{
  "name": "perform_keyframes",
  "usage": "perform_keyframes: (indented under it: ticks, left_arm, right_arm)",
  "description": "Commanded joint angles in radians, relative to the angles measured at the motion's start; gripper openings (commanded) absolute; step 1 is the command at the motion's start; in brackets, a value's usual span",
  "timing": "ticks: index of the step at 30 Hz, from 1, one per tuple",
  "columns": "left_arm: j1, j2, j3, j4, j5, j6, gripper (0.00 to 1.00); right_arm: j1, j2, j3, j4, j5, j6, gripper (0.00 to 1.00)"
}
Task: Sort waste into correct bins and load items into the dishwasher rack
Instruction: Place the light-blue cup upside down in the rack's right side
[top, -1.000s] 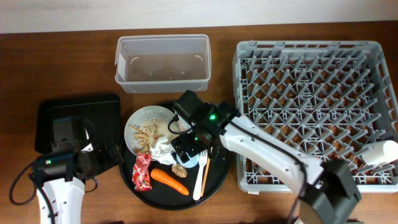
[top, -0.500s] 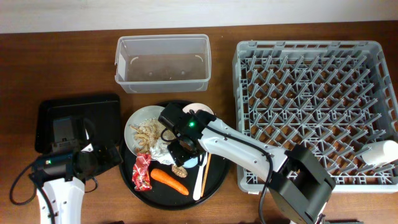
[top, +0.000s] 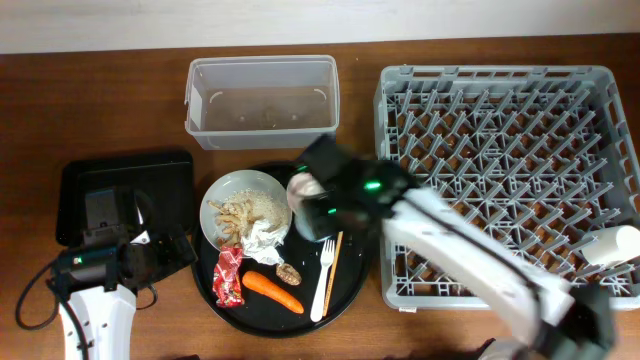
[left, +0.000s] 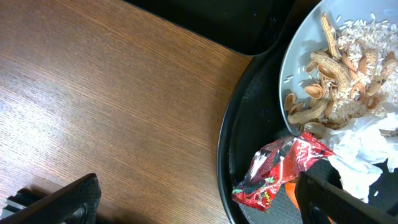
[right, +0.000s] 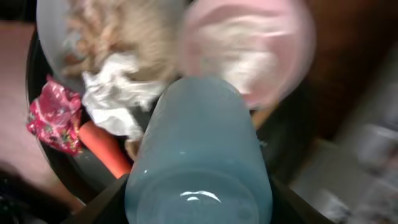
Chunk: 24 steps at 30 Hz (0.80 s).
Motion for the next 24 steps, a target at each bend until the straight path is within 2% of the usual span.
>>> perform_keyframes:
  ticks: [1,4,6,11,13,16,22,23,24]
  left_arm:
    - [0.004,0.0,0.016,-0.004,-0.011,-0.01,1.0]
    - [0.004,0.0,0.016,-0.005,-0.011,-0.01,1.0]
    - [0.004,0.0,0.016,-0.005,-0.011,-0.01,0.99]
    - [0.004,0.0,0.016,-0.005,-0.011,-0.01,0.99]
    - [0.004,0.0,0.016,-0.005,-0.011,-0.01,0.99]
    - [0.004,0.0,0.016,-0.005,-0.011,-0.01,0.99]
    - [0.004,0.0,0.016,-0.005,-0.011,-0.01,1.0]
    - [0.004,0.0,0.016,-0.005,-0.011,-0.01,0.99]
    - [0.004,0.0,0.016,-0.005,-0.011,-0.01,0.99]
  right_arm:
    - [-0.175,-0.161,0.017,-0.078,0.006,-0.013,0.49]
    - [-0.435,-0.246,0.017,-0.157,0.021,-0.084,0.48]
    - [-0.679,-0.25,0.017,-0.187,0.026,-0.153,0.48]
    - [-1.144,-0.226,0.017,-0.159,0.118,-0.204,0.47]
    - [-1.272,-0.203,0.017,-0.133,0.121,-0.204,0.47]
    - [-1.37,-0.125,0.017,-0.122,0.117,-0.195,0.47]
    - [-1.378,0.086,0.017,-0.11,0.117,-0.192,0.48]
    - [-1.378,0.107,0.017,-0.111,0.116,-0.192,0.49]
    - [-1.378,0.117,0.017,-0.111,0.113,-0.192,0.55]
